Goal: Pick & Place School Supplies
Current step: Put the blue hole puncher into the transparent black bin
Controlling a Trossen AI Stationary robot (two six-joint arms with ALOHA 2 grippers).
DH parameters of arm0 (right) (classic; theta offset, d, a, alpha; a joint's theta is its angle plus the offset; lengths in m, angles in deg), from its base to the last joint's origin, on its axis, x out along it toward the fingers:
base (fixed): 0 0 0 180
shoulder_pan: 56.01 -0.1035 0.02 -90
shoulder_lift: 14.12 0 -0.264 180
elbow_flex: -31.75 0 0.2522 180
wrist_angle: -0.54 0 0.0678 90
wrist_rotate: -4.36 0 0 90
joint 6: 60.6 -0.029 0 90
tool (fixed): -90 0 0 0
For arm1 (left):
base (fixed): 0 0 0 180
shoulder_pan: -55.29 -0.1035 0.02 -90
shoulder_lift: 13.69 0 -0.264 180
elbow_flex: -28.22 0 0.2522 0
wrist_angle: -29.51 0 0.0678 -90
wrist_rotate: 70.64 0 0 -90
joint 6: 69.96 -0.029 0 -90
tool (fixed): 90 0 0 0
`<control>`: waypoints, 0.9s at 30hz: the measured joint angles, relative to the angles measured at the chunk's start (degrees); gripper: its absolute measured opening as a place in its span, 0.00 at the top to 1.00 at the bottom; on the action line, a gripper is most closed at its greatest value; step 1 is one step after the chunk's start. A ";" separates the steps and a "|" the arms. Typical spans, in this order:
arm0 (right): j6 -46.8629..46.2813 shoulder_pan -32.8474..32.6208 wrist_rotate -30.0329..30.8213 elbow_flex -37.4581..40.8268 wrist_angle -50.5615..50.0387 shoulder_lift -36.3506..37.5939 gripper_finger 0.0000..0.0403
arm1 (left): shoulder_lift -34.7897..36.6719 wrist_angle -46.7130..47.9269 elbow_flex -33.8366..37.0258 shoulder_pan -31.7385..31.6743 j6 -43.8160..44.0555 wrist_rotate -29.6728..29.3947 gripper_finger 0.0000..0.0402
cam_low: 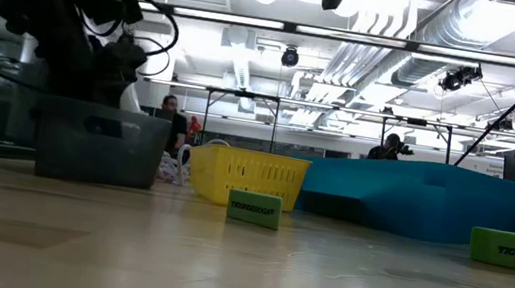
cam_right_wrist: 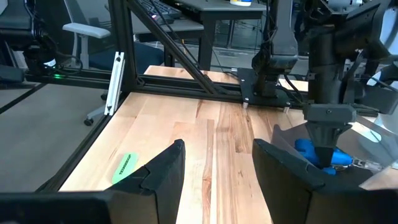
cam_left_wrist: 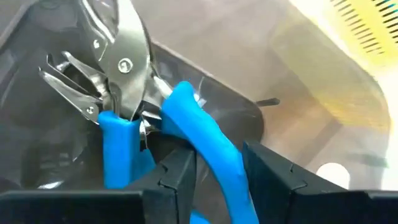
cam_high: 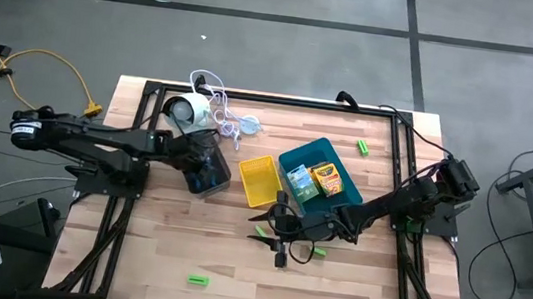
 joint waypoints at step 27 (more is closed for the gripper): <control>-0.04 -0.33 -0.22 0.00 0.00 0.00 0.56 | 5.94 2.24 0.00 3.43 -5.11 -0.78 0.69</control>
